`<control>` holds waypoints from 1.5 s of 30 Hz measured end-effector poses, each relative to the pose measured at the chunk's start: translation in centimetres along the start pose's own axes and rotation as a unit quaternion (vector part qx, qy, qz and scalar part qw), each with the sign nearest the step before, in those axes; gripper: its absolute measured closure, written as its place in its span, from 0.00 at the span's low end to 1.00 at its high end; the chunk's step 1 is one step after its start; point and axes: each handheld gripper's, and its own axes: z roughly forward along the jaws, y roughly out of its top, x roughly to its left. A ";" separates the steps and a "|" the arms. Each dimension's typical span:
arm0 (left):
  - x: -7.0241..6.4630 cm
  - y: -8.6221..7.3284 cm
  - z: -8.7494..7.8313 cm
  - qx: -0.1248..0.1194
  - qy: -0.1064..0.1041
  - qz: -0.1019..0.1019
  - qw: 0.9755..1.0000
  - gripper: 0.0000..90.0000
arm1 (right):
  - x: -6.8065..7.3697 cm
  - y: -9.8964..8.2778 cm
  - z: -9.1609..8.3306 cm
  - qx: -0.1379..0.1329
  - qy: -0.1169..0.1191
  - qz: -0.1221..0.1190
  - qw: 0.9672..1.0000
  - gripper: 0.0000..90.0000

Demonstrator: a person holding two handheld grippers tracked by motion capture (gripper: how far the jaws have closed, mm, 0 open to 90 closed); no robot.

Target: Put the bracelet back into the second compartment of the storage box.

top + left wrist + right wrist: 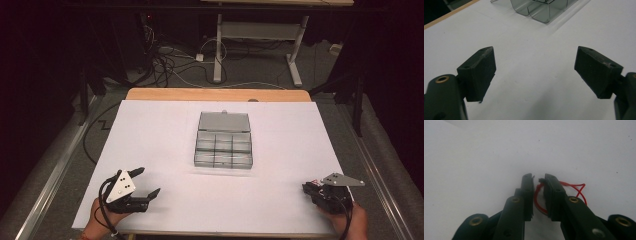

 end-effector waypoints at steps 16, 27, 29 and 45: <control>-0.2 -0.1 0.4 0.016 0.006 0.017 1.000 0.20 | 1.3 0.7 -0.5 -0.018 0.003 -0.026 1.000 1.00; -0.2 -0.1 0.6 0.019 0.009 0.019 1.000 0.20 | 2.0 2.1 -0.8 -0.043 0.016 -0.039 0.998 1.00; -0.2 -0.1 0.6 0.019 0.009 0.019 1.000 0.20 | 2.2 2.4 -0.8 -0.046 0.018 -0.046 0.998 1.00; -0.3 -0.1 0.6 0.024 0.013 0.024 0.999 0.20 | 3.7 6.0 0.2 -0.075 0.046 -0.083 0.993 1.00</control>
